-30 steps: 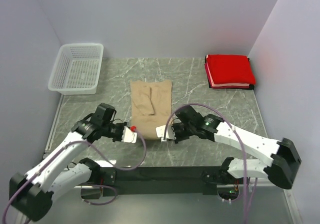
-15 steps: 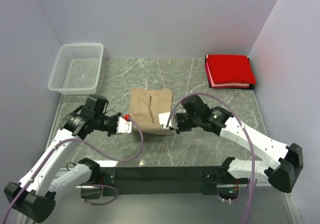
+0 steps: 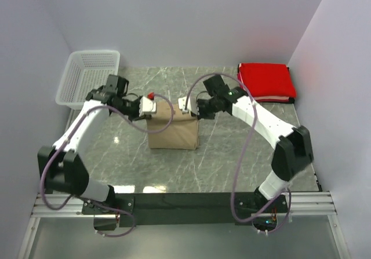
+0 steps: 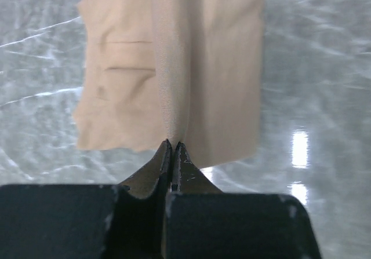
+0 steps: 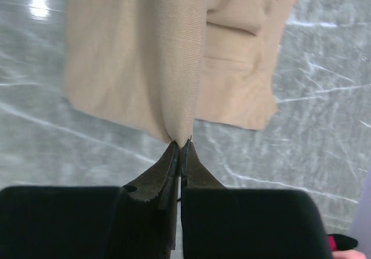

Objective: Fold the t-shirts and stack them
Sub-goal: Fold the tshirt

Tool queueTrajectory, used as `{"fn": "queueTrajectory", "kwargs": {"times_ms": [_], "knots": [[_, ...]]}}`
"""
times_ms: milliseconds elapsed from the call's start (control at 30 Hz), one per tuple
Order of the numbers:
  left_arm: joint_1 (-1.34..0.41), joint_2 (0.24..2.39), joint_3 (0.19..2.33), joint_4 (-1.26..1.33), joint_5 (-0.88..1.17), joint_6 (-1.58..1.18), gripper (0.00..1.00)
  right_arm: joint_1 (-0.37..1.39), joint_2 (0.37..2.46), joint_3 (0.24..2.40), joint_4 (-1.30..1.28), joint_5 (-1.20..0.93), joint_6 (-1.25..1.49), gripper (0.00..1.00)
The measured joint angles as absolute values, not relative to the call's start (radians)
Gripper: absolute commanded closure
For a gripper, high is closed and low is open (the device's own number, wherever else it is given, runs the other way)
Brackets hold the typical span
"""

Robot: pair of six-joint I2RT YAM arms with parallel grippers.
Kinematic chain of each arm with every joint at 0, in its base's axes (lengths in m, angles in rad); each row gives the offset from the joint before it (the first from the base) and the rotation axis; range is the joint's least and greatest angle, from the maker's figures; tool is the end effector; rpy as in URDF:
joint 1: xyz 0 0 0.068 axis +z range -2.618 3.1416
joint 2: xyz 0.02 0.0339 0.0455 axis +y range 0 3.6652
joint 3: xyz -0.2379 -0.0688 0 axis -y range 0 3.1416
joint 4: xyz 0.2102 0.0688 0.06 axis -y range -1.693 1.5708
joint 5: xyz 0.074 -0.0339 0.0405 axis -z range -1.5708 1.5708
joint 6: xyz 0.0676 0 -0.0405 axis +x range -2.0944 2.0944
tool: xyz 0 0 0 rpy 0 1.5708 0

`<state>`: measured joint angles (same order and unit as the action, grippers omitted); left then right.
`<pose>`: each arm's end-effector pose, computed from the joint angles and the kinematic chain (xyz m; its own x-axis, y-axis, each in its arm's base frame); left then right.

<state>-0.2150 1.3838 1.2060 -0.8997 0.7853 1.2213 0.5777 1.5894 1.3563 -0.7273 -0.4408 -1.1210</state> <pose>0.2350 -0.1002 0.2618 0.1544 0.6464 -0.7472 0.9721 0.0356 0.2317 0.2525 0.1991 0.2504 0.3308 -0.7566 -0.5641 -0.9220 -0.1316 -0.3642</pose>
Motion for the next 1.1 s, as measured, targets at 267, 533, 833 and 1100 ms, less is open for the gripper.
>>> {"fn": "queueTrajectory", "kwargs": {"times_ms": [267, 533, 833, 1100], "knots": [[-0.165, 1.719, 1.532, -0.908, 0.79, 1.275, 0.99, 0.481, 1.868, 1.656, -0.78, -0.461, -1.219, 1.0], [-0.166, 2.029, 1.72, -0.849, 0.778, 1.233, 0.85, 0.426, 2.137, 1.876, -0.828, -0.442, -1.279, 1.0], [-0.183, 2.172, 1.776, -0.724, 0.672, 1.047, 0.63, 0.416, 2.23, 1.974, -0.85, -0.344, -1.198, 0.48], [-0.126, 2.119, 1.779, -0.634, 0.667, 0.756, 0.59, 0.372, 2.275, 2.301, -0.933, -0.335, -0.84, 0.43]]}}
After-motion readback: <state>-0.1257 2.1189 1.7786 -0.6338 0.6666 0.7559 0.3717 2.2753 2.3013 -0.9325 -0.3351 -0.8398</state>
